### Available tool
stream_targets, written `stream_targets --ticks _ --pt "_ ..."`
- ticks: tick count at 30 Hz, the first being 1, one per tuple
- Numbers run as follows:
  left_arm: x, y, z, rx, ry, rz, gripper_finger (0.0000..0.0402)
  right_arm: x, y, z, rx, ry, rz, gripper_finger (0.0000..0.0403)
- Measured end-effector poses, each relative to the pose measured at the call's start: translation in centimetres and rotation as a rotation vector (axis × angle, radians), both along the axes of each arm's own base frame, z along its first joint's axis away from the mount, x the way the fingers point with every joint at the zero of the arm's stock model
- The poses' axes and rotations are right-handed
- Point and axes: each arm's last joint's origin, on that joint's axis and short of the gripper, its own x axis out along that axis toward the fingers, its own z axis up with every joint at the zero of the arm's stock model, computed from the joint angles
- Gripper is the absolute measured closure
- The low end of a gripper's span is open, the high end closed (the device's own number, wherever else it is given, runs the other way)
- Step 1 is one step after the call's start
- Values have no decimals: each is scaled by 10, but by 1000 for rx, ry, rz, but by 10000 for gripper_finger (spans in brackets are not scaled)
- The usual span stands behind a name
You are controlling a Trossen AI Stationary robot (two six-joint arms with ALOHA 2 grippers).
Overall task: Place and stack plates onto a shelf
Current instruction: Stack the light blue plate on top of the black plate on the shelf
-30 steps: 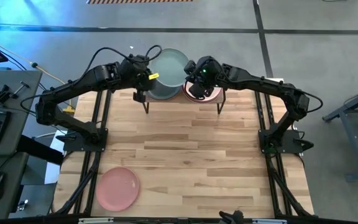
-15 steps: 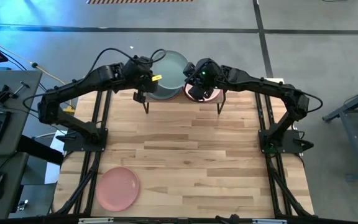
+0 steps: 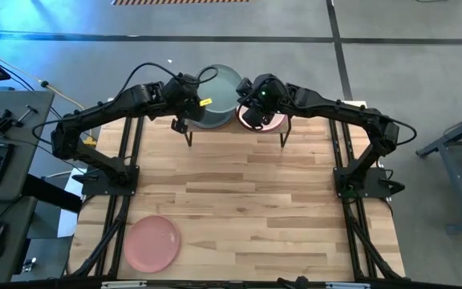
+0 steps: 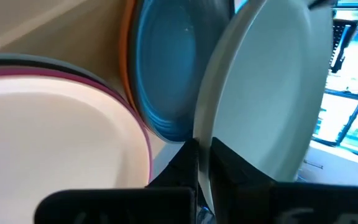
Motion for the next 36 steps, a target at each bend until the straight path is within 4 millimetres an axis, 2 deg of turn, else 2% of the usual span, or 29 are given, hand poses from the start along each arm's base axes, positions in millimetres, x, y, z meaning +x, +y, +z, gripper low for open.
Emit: stream_targets --ticks 5,19,36 --pt "-1 -1 -2 -10 29 -17 393 1 0 1 -6 -11 2 402" --pt "-2 -5 -3 2 41 24 398 3 -2 7 -52 -67 -35 400" --pt "-3 -3 -2 35 51 68 399 4 -1 7 16 -116 -89 326"
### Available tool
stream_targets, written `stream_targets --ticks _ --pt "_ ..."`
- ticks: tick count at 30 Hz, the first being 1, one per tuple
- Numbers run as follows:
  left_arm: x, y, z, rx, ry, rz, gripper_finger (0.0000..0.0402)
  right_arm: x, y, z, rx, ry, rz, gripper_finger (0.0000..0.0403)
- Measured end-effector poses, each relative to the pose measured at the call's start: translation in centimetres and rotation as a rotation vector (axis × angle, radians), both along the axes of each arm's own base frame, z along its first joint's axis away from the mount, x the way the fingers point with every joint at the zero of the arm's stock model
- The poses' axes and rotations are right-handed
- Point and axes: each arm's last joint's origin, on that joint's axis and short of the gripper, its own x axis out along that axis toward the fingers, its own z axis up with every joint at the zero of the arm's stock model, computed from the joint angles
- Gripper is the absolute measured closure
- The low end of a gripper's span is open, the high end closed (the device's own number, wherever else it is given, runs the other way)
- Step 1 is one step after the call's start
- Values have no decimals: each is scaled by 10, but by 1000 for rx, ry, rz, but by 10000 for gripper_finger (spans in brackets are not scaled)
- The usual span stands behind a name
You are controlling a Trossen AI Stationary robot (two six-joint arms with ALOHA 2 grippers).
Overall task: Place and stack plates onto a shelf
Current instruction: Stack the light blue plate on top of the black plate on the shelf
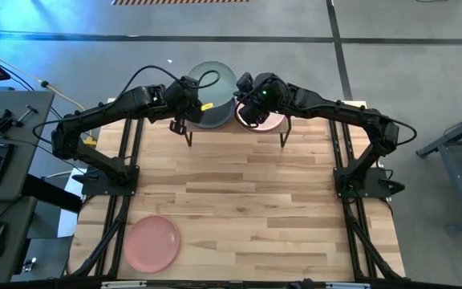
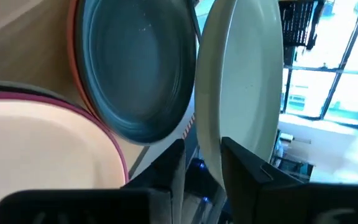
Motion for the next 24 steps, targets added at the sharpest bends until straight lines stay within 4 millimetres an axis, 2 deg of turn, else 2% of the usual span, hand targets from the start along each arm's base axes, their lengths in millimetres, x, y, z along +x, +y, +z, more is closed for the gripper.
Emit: stream_targets --ticks 7,15,24 --pt "-2 0 -1 -54 -48 86 401 -4 -4 0 -67 28 -169 325" --pt "-2 -3 -2 -148 -105 91 401 -13 -5 9 -42 -13 -206 325" --pt "8 -3 -11 -309 -158 94 401 -39 -1 38 -16 -129 -282 324"
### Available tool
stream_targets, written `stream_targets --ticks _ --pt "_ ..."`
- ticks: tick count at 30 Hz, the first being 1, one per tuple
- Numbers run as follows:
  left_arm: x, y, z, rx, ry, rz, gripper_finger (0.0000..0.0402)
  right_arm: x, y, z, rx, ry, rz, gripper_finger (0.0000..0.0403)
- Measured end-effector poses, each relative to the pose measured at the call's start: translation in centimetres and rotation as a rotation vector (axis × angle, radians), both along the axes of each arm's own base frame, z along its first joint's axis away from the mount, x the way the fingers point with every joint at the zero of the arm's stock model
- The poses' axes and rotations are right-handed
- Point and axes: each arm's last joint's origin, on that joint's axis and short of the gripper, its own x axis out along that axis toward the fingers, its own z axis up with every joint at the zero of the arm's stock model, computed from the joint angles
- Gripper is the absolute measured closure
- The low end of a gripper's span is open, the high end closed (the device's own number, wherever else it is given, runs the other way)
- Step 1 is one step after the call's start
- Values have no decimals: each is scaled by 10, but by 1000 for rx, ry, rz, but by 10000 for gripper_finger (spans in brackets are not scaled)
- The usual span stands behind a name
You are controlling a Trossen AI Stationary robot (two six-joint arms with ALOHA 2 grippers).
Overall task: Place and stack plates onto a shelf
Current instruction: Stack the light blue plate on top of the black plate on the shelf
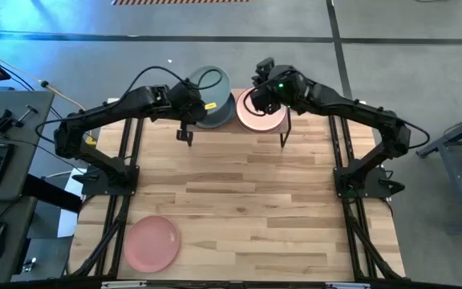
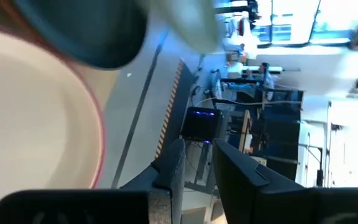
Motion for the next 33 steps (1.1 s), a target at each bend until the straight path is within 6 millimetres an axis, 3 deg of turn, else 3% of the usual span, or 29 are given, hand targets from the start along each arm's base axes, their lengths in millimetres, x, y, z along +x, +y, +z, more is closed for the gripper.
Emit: stream_targets --ticks 11,27,33 --pt "22 6 -27 -125 57 -30 401 -30 12 29 46 -151 -54 324" --pt "19 15 -32 -198 69 7 397 -40 16 24 126 -120 -94 324" --pt "18 15 -32 -209 60 30 375 -40 15 24 125 -119 -95 324"
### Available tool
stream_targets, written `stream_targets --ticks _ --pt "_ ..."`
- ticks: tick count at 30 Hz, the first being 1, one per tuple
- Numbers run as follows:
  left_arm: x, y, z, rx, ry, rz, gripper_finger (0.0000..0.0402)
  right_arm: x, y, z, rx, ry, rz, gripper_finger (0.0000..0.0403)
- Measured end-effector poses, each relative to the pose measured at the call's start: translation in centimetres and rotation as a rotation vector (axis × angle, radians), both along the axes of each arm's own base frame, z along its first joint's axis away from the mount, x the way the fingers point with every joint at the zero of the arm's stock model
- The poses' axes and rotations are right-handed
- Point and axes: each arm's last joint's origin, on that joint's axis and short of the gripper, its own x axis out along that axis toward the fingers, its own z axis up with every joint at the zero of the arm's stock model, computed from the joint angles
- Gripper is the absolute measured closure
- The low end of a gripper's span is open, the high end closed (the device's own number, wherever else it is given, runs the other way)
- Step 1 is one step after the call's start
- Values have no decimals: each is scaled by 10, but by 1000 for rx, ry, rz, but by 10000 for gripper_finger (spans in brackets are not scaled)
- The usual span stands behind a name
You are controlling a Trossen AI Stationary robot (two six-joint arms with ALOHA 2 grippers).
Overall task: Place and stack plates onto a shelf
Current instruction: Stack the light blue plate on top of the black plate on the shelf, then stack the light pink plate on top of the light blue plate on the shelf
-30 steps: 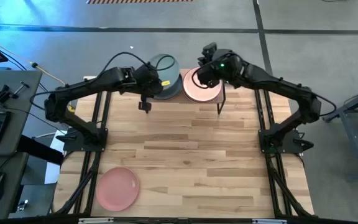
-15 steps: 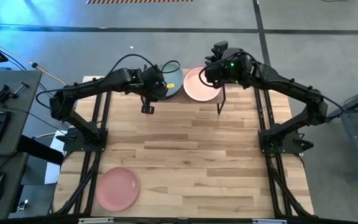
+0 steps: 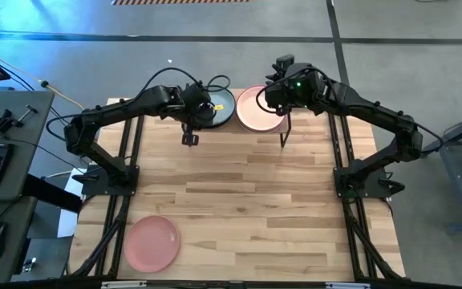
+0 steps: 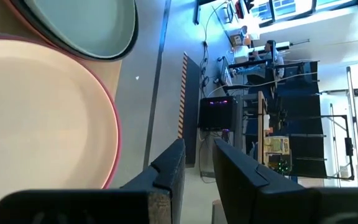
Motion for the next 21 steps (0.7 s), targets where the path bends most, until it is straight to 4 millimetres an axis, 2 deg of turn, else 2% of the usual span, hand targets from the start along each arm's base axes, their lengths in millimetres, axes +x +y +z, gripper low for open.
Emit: stream_targets --ticks 9,15,21 --pt "-2 -1 3 -10 -20 48 336 0 0 0 0 2 -1 324" --pt "-11 -5 15 -17 -73 95 323 0 0 -1 6 13 -1 324" --pt "-29 -23 35 -68 -156 179 321 -2 1 -5 23 56 -1 324"
